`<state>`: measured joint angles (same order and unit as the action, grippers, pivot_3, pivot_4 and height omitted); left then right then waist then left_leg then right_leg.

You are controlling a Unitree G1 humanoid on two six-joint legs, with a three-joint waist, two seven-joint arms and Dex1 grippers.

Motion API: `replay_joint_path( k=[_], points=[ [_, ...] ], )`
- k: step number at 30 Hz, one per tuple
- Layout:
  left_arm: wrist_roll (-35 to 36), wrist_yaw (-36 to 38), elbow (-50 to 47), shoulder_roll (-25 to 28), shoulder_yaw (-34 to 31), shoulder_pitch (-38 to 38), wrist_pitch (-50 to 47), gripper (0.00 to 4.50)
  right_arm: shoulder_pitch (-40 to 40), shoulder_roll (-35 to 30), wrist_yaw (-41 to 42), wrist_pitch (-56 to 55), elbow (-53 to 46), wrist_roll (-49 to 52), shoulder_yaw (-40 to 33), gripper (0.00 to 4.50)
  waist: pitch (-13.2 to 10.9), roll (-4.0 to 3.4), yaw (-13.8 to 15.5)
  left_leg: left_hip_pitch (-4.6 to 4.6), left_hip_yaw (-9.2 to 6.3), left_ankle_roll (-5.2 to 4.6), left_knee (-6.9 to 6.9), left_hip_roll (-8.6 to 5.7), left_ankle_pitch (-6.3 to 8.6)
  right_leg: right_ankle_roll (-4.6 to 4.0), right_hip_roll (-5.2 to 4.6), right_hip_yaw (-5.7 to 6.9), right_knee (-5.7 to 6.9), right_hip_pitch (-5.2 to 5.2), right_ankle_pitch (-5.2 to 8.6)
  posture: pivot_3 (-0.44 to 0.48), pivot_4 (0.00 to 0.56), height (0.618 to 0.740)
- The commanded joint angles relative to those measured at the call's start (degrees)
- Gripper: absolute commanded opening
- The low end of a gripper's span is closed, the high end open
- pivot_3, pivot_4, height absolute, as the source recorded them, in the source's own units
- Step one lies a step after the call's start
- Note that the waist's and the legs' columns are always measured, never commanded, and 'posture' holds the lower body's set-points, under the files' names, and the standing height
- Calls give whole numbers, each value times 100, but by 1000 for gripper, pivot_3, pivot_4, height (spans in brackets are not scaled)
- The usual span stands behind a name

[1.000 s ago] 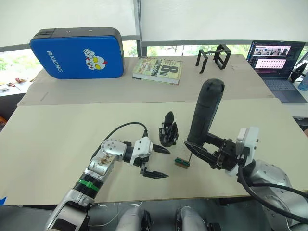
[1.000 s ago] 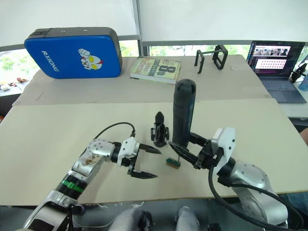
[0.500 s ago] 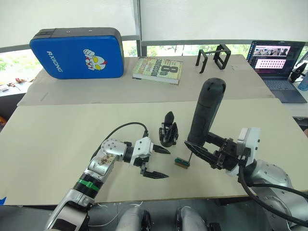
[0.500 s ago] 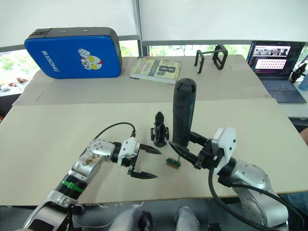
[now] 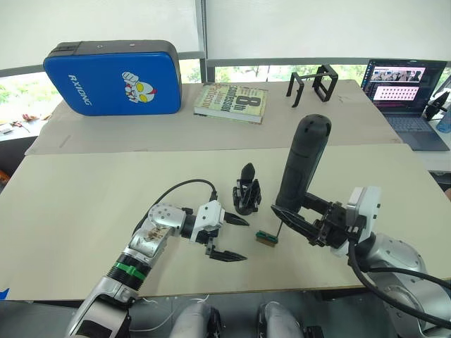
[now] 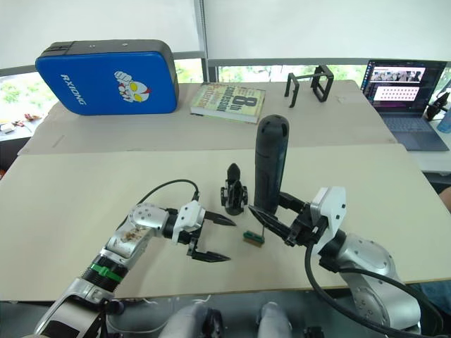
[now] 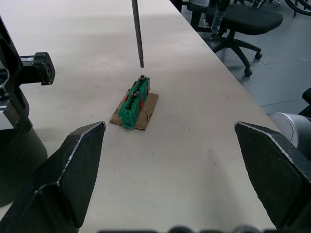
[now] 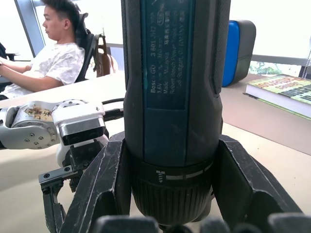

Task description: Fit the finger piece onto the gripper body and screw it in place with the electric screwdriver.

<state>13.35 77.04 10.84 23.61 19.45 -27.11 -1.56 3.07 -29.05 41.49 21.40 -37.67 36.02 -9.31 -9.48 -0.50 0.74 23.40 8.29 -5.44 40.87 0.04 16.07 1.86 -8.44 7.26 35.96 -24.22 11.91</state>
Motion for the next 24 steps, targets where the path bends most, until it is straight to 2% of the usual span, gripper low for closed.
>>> replay_joint_path(
  k=[1, 24],
  points=[
    [-21, -4, -170, -22, 18, -86, 19, 4500, -5, -44, 95, -304, -112, 44, -128, 1897, 0, 0, 0, 0, 0, 0, 0, 0, 0, 0, 0, 0, 0, 0, 0, 0, 150, 740],
    [-99, -3, -95, -72, 5, -115, 61, 4500, -231, -23, -20, -211, -22, 63, -3, 1897, 0, 0, -1, 0, 0, 0, 0, 0, 0, 0, 0, 0, 0, 0, 0, 0, 150, 740]
  ],
)
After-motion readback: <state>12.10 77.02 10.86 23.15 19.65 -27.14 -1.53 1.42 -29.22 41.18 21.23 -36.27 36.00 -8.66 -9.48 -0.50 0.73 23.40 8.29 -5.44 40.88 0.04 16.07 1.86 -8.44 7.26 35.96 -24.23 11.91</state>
